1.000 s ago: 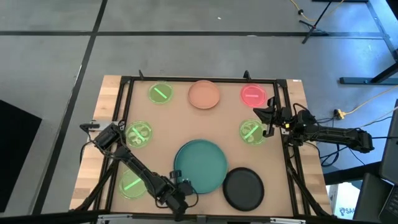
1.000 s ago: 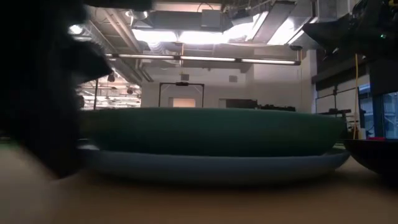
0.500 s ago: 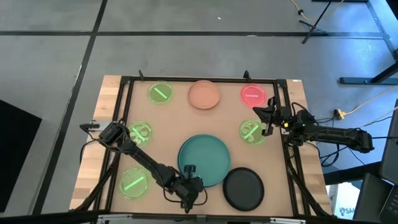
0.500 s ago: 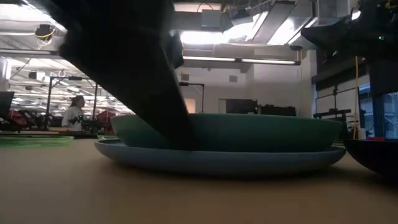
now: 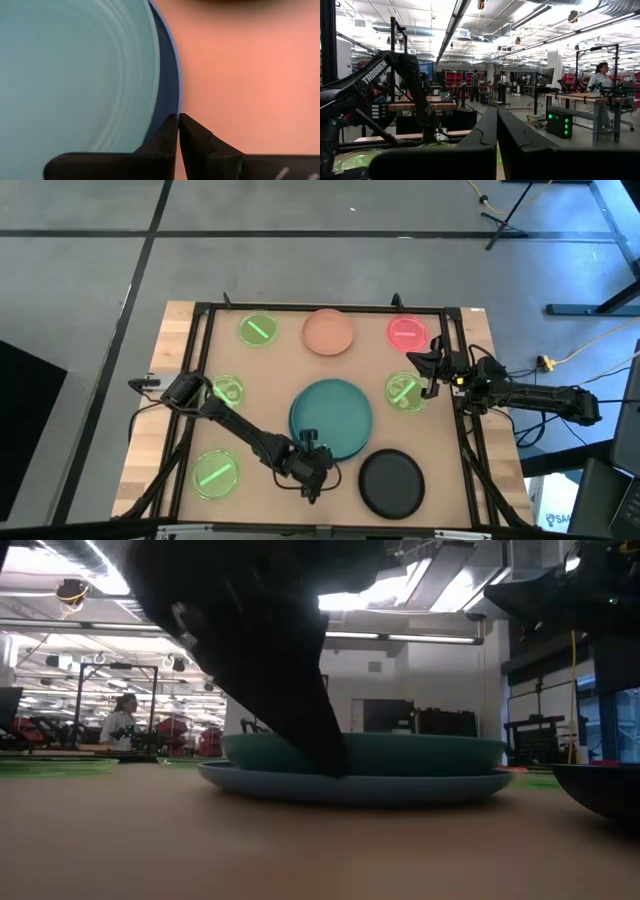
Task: Stack plastic plates
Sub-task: Move the stacked plates to the center of the table, then stack the black plate on the green plate
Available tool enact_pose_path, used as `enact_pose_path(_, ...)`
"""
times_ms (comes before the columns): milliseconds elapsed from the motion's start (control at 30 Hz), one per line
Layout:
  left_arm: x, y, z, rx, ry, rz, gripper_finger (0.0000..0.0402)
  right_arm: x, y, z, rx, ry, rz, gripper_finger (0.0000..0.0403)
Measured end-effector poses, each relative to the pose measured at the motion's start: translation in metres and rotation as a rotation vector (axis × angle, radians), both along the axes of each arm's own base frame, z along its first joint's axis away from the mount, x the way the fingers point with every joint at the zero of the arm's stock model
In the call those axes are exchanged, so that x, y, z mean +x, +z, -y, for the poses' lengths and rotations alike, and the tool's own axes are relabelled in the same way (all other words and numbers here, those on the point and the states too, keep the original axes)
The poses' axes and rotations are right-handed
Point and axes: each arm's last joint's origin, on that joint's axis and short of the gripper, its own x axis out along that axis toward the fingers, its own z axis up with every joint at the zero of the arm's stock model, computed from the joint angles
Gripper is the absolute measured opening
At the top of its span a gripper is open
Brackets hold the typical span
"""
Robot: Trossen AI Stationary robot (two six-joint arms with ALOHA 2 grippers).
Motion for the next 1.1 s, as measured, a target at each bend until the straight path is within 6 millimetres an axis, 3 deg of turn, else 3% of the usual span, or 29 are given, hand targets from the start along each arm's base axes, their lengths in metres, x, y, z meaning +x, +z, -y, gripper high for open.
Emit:
enact_pose_path(400, 0.006, 0.007, -0.017, 0.053, 0.065, -0.038, 0.0009, 0.0, 0.0, 0.0, 0.0, 0.0, -0.001, 0.0003)
enact_pose_path(700, 0.0, 0.069, 0.0, 0.074, 0.041, -0.056, 0.0009, 0.0, -0.001, 0.0, 0.007, 0.003, -0.01, 0.0003)
enact_pose_path(833, -0.015, 0.097, 0.009, 0.133, 0.05, -0.015, 0.0009, 0.001, -0.001, 0.0, 0.008, 0.017, -0.014, 0.0003)
enact_pose_path(1100, -0.073, 0.136, 0.021, 0.185, 0.191, 0.062, 0.0009, 0.001, -0.001, -0.001, 0.02, 0.035, -0.008, 0.0003)
